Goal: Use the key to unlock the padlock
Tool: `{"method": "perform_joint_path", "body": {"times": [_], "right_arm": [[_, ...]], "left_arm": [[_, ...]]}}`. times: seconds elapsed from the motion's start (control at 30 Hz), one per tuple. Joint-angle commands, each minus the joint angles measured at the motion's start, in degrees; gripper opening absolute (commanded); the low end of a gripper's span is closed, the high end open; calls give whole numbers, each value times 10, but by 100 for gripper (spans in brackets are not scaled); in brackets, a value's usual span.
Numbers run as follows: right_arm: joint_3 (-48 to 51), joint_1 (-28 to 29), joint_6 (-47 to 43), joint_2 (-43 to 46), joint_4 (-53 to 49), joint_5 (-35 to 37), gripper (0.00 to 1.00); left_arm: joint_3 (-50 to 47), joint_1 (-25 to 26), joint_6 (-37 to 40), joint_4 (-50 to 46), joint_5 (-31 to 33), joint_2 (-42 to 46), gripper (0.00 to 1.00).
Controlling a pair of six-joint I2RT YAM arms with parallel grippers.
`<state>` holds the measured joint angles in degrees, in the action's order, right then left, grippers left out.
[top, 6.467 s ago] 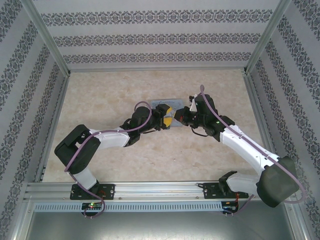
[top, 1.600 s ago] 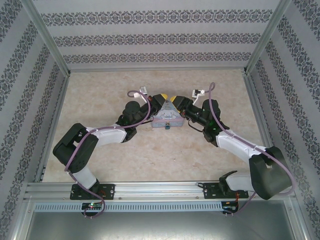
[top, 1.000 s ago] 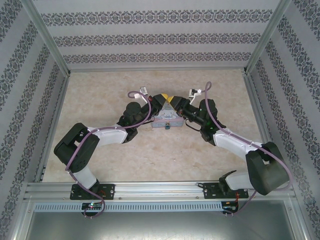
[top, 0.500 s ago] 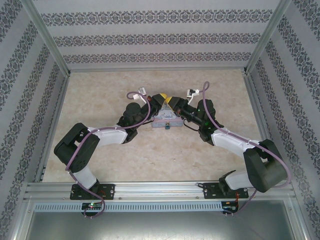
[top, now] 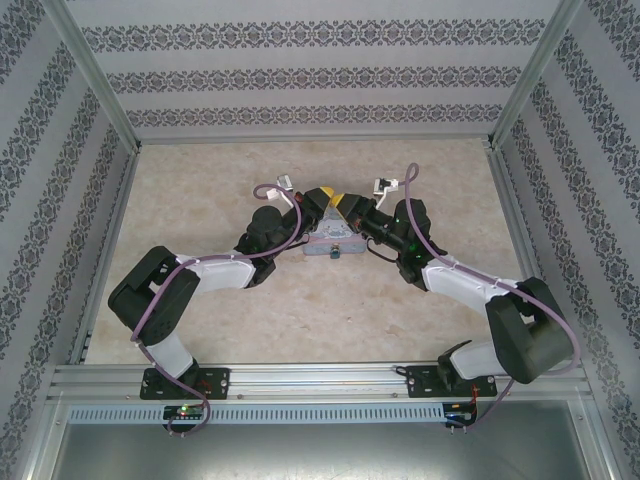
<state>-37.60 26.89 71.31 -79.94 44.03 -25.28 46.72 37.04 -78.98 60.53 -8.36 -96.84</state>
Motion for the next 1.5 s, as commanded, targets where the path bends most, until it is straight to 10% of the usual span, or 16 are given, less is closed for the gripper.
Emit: {"method": "perform_joint_path", "body": {"times": [0.0,0.8,1.07,1.47], "right_arm": [[-2,4,5,-10,31,7,22],[31,-10,4,6,32,-1,0],[61,-36,2,44,13,-14,0],[58,-112,-39,60,-85,-70,0]], "left_arm": [[-3,13,-6,36,6,-5,0],[-2,15,0,20,11,3,1],[-30,8,43,-112,25,87,81],[34,11,263,-625,74,222,100]]}}
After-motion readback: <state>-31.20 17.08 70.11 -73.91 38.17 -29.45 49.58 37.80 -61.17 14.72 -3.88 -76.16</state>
